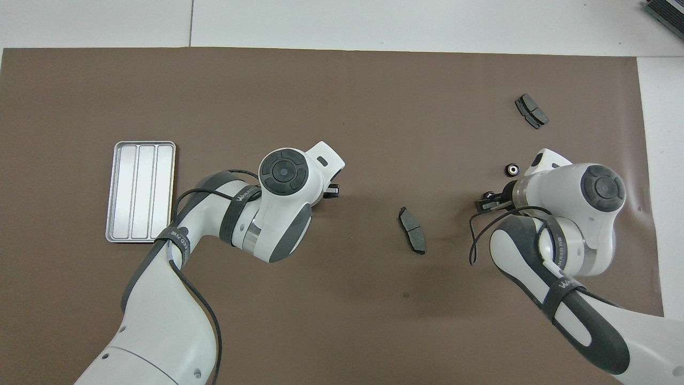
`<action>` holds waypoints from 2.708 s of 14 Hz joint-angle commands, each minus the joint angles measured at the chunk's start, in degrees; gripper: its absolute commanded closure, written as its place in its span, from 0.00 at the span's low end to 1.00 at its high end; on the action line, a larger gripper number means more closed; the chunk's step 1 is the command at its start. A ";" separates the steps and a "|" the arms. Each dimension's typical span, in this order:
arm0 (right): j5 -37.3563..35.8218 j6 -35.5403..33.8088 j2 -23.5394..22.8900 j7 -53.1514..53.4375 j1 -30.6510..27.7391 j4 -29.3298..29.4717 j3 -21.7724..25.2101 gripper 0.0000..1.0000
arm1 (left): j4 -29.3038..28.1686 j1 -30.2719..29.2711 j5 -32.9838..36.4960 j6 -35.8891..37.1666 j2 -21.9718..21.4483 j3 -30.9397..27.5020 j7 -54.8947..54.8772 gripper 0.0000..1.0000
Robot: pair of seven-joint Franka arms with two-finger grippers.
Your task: Pick bearing gear from pile to tray
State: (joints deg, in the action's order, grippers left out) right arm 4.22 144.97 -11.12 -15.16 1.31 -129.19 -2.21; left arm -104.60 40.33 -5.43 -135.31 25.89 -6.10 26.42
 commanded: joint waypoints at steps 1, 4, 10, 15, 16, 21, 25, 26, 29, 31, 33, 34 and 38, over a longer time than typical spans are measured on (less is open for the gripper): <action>1.67 -1.62 0.57 -0.58 -0.43 -0.89 -0.51 0.43 | -2.01 0.89 -0.81 -1.19 -1.11 -0.76 -1.55 0.90; 1.67 -1.80 0.57 -0.66 -0.43 -0.89 -0.51 0.43 | 0.35 -0.16 -0.81 -0.05 -0.76 -0.76 -1.55 0.92; 1.67 -1.71 0.66 -0.75 -0.43 -0.89 -0.51 0.50 | 5.72 -14.56 -1.07 6.45 -2.07 -0.15 -8.39 0.92; 1.58 -1.53 0.57 -0.31 -0.34 -0.71 -0.51 1.00 | 4.23 -26.43 -1.69 13.40 -5.15 -0.23 -27.09 0.91; 1.58 -1.53 0.48 0.04 -0.25 -0.54 -0.60 1.00 | 2.92 -28.10 -1.69 13.23 -5.50 -0.41 -30.43 0.91; 1.67 -9.24 1.88 8.88 1.67 6.21 -1.04 1.00 | -2.61 -34.27 -1.69 9.12 -7.25 -0.58 -40.13 0.91; 1.58 -16.02 0.84 22.68 6.41 16.32 -1.04 1.00 | -9.91 -34.01 -1.78 0.84 -8.84 -0.58 -39.52 0.77; 1.67 -16.30 0.31 26.46 7.82 18.25 -1.04 1.00 | -9.83 -33.83 -1.78 0.92 -8.84 -0.58 -39.34 0.63; 1.76 -14.98 -1.54 37.63 12.48 21.95 -1.04 1.00 | -9.14 -33.74 -1.78 1.53 -8.75 -0.58 -39.26 0.15; 2.37 -12.71 -5.12 46.84 16.60 25.37 -1.04 1.00 | -6.86 -33.57 -2.13 2.85 -8.23 -0.41 -39.08 0.11; 2.46 -8.15 -7.95 56.07 20.56 26.97 -1.04 1.00 | -0.72 -33.22 -7.64 7.84 -6.74 -0.41 -38.03 0.16; 2.46 -6.82 -8.56 58.46 21.53 26.97 -1.04 1.00 | 2.09 -32.35 -8.97 9.52 -6.12 -0.32 -35.85 0.16; 1.76 1.89 -15.50 69.90 29.35 27.41 -1.04 1.00 | 4.23 -26.20 -8.90 9.54 -6.21 -0.41 -24.25 0.16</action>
State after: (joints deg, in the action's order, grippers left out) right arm 5.47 144.40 -22.84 51.01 28.16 -103.80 -3.36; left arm -102.08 11.10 -13.34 -126.71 18.65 -5.79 -1.89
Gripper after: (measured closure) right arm 0.656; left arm 0.159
